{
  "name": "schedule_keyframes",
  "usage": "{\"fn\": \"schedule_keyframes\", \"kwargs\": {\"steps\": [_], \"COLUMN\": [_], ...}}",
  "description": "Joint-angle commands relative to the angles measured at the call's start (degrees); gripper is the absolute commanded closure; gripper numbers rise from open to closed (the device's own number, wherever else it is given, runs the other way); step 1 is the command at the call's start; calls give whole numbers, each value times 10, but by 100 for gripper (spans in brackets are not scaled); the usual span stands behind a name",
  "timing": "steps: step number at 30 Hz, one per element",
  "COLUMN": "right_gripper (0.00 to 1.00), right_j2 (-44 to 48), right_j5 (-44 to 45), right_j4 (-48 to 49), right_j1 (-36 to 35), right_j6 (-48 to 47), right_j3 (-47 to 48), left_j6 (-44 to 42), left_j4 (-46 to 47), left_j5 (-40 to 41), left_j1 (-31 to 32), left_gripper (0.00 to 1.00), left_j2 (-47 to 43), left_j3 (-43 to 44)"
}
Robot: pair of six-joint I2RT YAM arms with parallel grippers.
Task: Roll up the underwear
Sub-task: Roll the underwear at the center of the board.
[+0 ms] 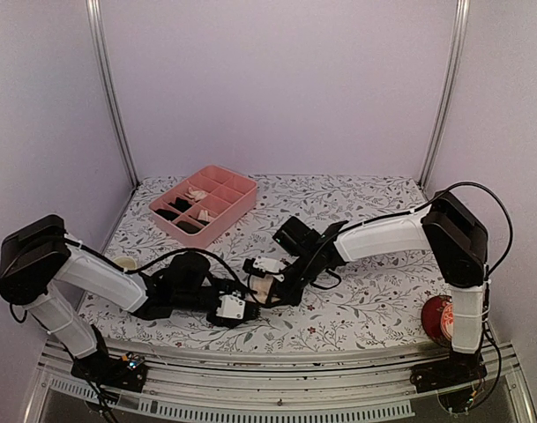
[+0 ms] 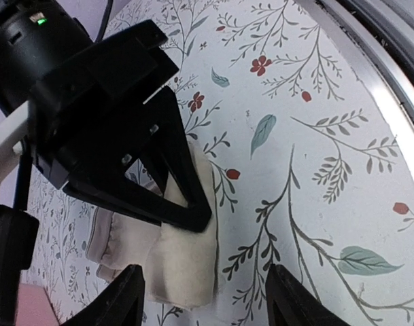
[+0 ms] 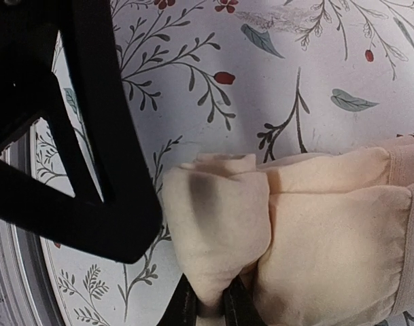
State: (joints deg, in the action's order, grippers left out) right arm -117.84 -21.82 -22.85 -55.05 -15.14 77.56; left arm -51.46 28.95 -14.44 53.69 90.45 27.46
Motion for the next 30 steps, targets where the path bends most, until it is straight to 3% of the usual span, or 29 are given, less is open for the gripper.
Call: {"fn": "schedule_keyframes", "kwargs": {"steps": [1, 20, 24, 30], "right_gripper": [90, 90, 91, 90], "right_j2": [-42, -56, -56, -52], "right_j5": [-63, -51, -48, -35], "right_j4": [-64, -60, -61, -59], "right_j1": [9, 13, 13, 15], "right_j6": [17, 12, 13, 14], "right_j3": [0, -1, -2, -3], "left_j6": [-24, -37, -46, -46], "left_j4": [49, 100, 98, 82], "left_j5": [60, 172, 189, 179], "left_j1": [28, 53, 56, 59], "left_gripper": [37, 42, 55, 89], "left_j2": [31, 111, 133, 131], "left_j3": [-10, 9, 17, 19]}}
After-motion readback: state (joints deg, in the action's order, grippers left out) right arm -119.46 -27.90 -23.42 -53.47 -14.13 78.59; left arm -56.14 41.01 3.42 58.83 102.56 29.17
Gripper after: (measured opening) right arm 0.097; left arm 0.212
